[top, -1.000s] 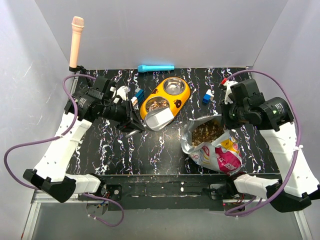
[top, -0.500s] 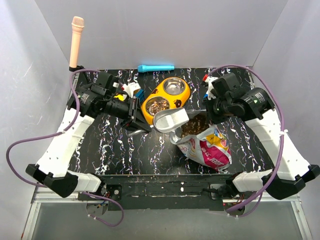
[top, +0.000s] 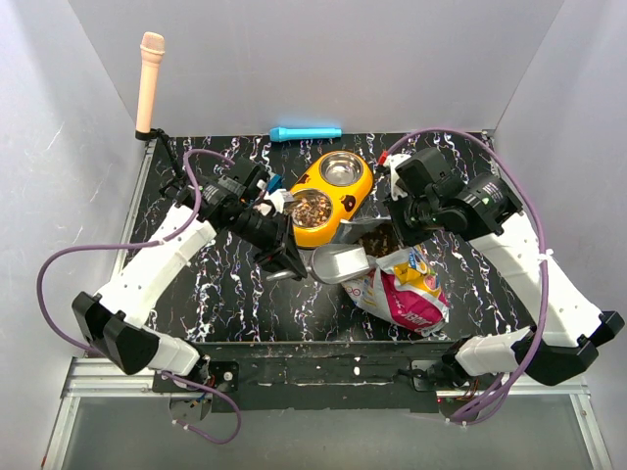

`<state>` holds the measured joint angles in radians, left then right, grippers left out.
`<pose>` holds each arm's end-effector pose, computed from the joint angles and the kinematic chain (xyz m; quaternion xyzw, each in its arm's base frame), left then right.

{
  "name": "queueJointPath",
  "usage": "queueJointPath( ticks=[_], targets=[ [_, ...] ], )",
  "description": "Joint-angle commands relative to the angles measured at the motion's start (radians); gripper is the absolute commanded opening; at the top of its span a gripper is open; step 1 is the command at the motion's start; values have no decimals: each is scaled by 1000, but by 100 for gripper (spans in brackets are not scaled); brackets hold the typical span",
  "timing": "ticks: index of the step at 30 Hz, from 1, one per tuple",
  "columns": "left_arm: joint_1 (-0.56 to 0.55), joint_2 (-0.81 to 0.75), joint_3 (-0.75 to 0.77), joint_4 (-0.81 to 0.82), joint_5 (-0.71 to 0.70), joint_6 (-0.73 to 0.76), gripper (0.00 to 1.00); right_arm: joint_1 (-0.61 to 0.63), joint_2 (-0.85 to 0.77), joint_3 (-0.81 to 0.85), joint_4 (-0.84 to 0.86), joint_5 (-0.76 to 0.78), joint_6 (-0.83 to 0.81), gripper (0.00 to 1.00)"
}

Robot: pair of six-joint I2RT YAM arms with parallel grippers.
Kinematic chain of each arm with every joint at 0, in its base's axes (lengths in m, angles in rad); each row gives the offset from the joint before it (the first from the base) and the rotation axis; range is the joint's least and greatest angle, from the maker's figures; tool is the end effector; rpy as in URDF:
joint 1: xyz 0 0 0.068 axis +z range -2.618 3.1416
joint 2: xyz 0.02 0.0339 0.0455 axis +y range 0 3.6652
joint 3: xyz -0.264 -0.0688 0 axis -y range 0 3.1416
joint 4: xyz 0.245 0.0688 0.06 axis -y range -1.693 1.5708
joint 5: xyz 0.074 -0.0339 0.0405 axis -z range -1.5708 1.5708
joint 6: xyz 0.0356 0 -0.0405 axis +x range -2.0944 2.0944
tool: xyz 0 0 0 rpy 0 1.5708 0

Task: Serve the pet food
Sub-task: Collect the pet food from the pet food bag.

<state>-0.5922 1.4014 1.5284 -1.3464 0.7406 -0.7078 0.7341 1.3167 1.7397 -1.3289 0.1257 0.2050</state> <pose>0.1902 -0.1569 0.3701 -0.0101 -0.9200 0.3823 0.0859 0.1662 0.1440 0.4383 -0.2269 0.9159 0.0944 0.3173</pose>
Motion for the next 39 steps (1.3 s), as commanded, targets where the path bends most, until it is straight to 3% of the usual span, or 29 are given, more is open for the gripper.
queueJointPath(
  ticks=[1,6,10,12,20,23,28,30,32,39],
  targets=[
    [2,33,18,84,-52,-114,0,39,-56,64,223,6,-18,1],
    [9,15,28,78,-37,-128,0,82,-56,50,224,32,-38,1],
    [69,48,204,-187,-124,32,0,102,-54,37,223,52,-55,1],
    [80,70,262,-235,-141,76,0,106,-59,29,226,52,-55,1],
    [63,113,197,-128,-57,36,0,129,-54,43,223,57,-61,1],
    [16,146,193,-155,-78,50,0,140,-43,61,223,58,-61,1],
    [-24,176,148,-189,-292,-25,0,163,-25,98,221,72,-58,1],
    [-35,212,228,-287,-499,-65,0,171,-19,106,212,87,-58,1],
    [-35,222,274,-301,-556,-109,0,183,-13,109,203,109,-56,1],
    [-75,269,116,1,-276,-209,0,220,-2,122,208,104,-44,1]
  ],
)
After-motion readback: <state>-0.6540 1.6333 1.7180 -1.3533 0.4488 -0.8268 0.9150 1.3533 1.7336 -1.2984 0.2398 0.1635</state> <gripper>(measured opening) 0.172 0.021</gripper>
